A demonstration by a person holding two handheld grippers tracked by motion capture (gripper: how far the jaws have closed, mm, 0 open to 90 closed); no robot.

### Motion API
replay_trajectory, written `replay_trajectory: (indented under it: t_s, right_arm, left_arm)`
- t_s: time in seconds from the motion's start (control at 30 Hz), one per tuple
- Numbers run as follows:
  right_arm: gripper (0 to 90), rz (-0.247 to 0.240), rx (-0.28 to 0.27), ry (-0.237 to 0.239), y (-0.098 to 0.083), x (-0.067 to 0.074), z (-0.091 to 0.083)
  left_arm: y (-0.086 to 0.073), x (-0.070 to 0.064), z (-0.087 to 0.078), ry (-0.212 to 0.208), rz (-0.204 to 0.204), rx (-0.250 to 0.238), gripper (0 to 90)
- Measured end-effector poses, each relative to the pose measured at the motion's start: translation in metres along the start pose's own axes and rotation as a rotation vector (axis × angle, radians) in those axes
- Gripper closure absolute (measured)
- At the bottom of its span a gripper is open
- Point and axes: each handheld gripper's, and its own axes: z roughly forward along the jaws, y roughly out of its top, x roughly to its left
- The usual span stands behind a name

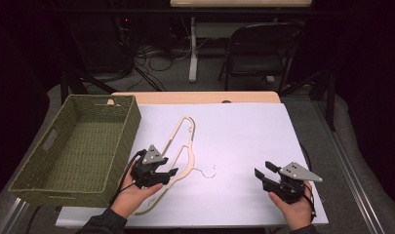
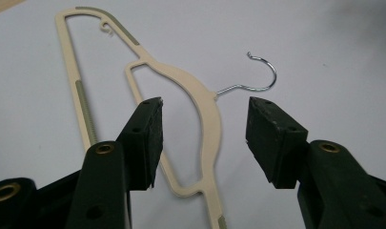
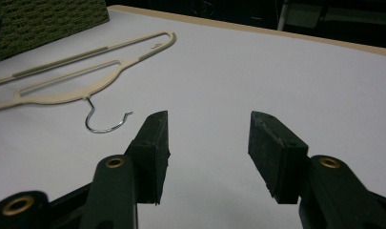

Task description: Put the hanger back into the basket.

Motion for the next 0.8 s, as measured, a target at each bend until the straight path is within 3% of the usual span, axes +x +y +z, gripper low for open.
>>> replay_trajectory:
  t_s: [0.17,0.4,0.47,0.53,0.8]
  right_arm:
    - [48.7,0.004,-0.009,0.003,0.000,0.000,0.001]
    - [48.5,0.002,-0.005,0.002,0.000,0.000,0.001]
    - [48.5,0.002,-0.003,0.004,0.000,0.000,0.001]
    - [48.4,0.002,-0.003,0.004,-0.001,0.000,0.001]
    - [48.2,0.002,0.007,0.007,-0.001,0.000,0.001]
  left_arm:
    - [0.012,0.006,0.007,-0.042,-0.008,0.072,47.0]
    - [0.022,0.011,0.010,-0.049,-0.014,0.132,44.0]
    - [0.024,0.012,0.013,-0.049,-0.017,0.158,42.9]
    - [0.029,0.013,0.016,-0.054,-0.001,0.219,42.2]
    - [0.036,0.014,0.027,-0.051,0.012,0.311,40.5]
